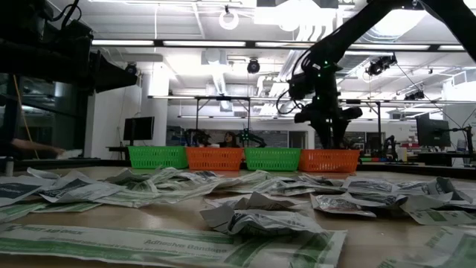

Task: Pick & Place First Aid Supplies
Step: Put the orange ointment pack in the right green bin

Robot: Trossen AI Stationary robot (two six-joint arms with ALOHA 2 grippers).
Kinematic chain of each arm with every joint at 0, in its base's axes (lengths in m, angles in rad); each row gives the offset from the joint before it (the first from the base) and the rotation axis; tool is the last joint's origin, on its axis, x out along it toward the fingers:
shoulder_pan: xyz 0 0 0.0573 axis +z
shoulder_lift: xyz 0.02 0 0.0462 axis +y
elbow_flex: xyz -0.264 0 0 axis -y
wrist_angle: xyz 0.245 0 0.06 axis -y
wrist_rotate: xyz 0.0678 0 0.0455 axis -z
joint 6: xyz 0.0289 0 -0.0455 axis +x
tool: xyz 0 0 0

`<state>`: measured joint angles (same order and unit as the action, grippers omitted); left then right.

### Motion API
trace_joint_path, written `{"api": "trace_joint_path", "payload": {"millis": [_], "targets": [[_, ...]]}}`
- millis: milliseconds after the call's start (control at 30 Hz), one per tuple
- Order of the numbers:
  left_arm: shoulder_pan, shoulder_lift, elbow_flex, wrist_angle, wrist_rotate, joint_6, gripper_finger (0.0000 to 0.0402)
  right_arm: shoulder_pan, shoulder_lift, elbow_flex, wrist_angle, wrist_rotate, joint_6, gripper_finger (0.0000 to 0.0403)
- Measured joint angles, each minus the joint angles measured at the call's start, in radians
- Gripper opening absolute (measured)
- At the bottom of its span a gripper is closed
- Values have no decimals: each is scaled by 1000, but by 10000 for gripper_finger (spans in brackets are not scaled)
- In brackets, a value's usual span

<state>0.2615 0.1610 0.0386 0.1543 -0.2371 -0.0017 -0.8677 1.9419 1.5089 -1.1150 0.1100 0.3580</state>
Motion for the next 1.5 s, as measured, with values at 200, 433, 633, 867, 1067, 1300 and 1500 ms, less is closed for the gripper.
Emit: {"api": "trace_joint_path", "payload": {"millis": [200,433,633,867,1067,1300,1500], "targets": [[0,0,0,0,0,0,122,22,-72,0,0,-42,-50,176],[0,0,0,0,0,0,122,63,-138,-8,-36,-159,-264,173],[0,0,0,0,0,0,122,116,-219,-109,-33,-270,-409,172],[0,0,0,0,0,0,122,238,-393,-354,63,-274,-504,172],[0,0,0,0,0,0,122,379,-528,-531,113,-272,-519,172],[0,0,0,0,0,0,122,567,-600,-666,159,-270,-416,172],[0,0,0,0,0,0,122,744,-605,-721,199,-276,-260,172]]}}
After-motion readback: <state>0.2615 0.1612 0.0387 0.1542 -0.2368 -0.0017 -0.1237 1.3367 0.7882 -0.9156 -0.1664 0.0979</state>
